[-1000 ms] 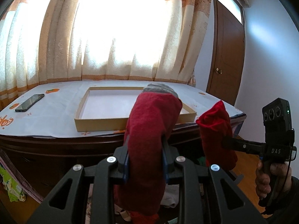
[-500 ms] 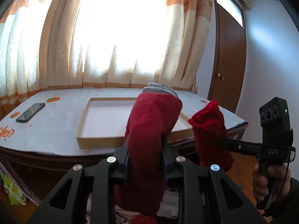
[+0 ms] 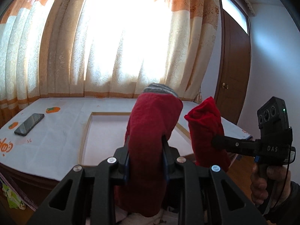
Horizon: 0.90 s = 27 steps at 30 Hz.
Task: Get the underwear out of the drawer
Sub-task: 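Lift both red items out of the drawer and carry them over the tray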
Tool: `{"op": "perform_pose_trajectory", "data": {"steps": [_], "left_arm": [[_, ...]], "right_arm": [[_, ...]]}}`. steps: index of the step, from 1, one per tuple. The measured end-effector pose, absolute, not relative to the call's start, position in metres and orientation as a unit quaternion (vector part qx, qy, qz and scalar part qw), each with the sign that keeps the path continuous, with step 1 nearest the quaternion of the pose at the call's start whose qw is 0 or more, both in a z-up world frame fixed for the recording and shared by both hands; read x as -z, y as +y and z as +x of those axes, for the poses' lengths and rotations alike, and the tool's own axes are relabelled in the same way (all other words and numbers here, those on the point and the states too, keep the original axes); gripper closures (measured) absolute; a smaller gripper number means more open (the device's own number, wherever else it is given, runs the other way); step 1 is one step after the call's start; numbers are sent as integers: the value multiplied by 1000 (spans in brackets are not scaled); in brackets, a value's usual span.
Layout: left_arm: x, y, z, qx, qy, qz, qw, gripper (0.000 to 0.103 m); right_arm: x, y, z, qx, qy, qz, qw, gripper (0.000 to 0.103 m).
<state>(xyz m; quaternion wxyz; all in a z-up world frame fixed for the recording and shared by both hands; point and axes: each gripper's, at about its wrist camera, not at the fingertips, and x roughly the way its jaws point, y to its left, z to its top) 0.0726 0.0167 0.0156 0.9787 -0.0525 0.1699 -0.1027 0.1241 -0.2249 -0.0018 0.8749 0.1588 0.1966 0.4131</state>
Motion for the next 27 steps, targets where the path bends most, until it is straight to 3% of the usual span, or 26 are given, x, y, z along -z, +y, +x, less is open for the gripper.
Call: {"op": "perform_pose_trajectory", "data": {"steps": [27], "left_arm": [[-28, 21, 198, 70, 221, -84, 969, 78]], "right_arm": [[-30, -199, 253, -342, 258, 174, 887, 56]]}}
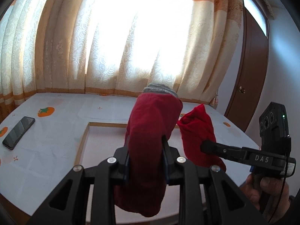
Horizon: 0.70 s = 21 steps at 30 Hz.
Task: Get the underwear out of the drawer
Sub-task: 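Lift both red items out of the drawer and carry them over the tray, then lower both red items into the tray and open both tools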
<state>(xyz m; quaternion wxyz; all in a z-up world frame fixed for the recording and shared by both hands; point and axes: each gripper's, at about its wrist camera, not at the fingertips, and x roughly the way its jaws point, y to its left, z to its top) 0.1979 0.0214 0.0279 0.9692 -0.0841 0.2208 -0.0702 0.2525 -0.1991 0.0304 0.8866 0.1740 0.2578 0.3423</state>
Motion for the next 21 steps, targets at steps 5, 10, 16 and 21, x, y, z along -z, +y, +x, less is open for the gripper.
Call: {"op": "perform_pose_trajectory", "data": {"steps": [5, 10, 16, 21], "left_arm": [[-23, 16, 225, 71, 248, -94, 962, 78], [-16, 16, 250, 61, 276, -117, 952, 78], [-7, 16, 277, 51, 307, -142, 940, 78], [0, 13, 293, 50, 326, -152, 932, 78]], "right_arm": [[-27, -194, 282, -326, 287, 178, 883, 56], [-27, -194, 301, -309, 294, 183, 886, 56], [-24, -197, 323, -291, 308, 198, 884, 56], [-20, -203, 341, -276, 321, 217, 879, 56]]}}
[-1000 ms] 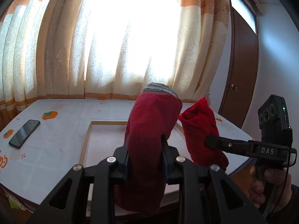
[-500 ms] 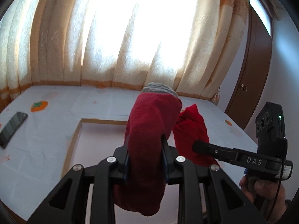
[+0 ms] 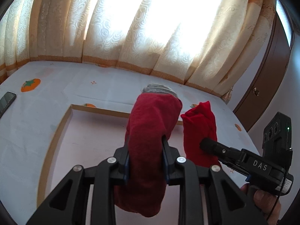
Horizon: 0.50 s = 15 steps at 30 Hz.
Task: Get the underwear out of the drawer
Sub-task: 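Lower both red items into the tray and open both tools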
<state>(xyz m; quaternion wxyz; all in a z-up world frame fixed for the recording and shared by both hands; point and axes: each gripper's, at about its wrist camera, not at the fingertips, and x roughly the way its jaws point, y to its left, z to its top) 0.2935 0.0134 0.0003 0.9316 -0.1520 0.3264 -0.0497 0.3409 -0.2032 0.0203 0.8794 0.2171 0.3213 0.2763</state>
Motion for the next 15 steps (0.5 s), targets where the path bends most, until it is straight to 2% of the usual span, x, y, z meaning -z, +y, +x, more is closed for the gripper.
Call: {"op": "perform_pose_trajectory", "data": {"steps": [11, 15], "left_arm": [[9, 5, 319, 50, 358, -181, 915, 77], [15, 2, 328, 49, 373, -186, 908, 74]], "right_arm": [[-19, -206, 360, -257, 326, 217, 883, 54], [-18, -208, 364, -246, 325, 214, 888, 52]]}}
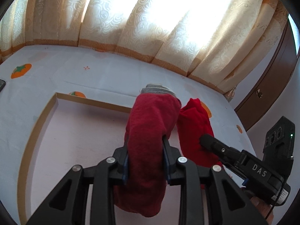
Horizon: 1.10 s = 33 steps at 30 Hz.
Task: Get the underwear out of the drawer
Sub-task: 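Lower both red items into the tray and open both tools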
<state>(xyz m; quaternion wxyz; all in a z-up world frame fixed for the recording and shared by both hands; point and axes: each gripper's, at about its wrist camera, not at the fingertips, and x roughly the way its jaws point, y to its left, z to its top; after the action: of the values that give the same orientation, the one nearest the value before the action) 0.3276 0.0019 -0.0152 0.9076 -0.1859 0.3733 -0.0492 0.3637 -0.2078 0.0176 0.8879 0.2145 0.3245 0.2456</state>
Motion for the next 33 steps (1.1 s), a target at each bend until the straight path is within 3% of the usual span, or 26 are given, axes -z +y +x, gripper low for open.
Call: {"op": "perform_pose_trajectory", "data": {"steps": [2, 4, 5, 33], "left_arm": [[18, 0, 331, 48, 381, -183, 905, 68], [18, -2, 333, 51, 382, -180, 905, 68], [17, -3, 332, 53, 379, -177, 907, 68], [1, -3, 210, 129, 321, -110, 932, 59]], "right_arm": [[-16, -208, 366, -238, 325, 211, 891, 44], [-15, -209, 366, -229, 326, 205, 894, 27], [-15, -210, 366, -226, 324, 204, 896, 24], [-12, -218, 226, -286, 278, 104, 911, 21]]}}
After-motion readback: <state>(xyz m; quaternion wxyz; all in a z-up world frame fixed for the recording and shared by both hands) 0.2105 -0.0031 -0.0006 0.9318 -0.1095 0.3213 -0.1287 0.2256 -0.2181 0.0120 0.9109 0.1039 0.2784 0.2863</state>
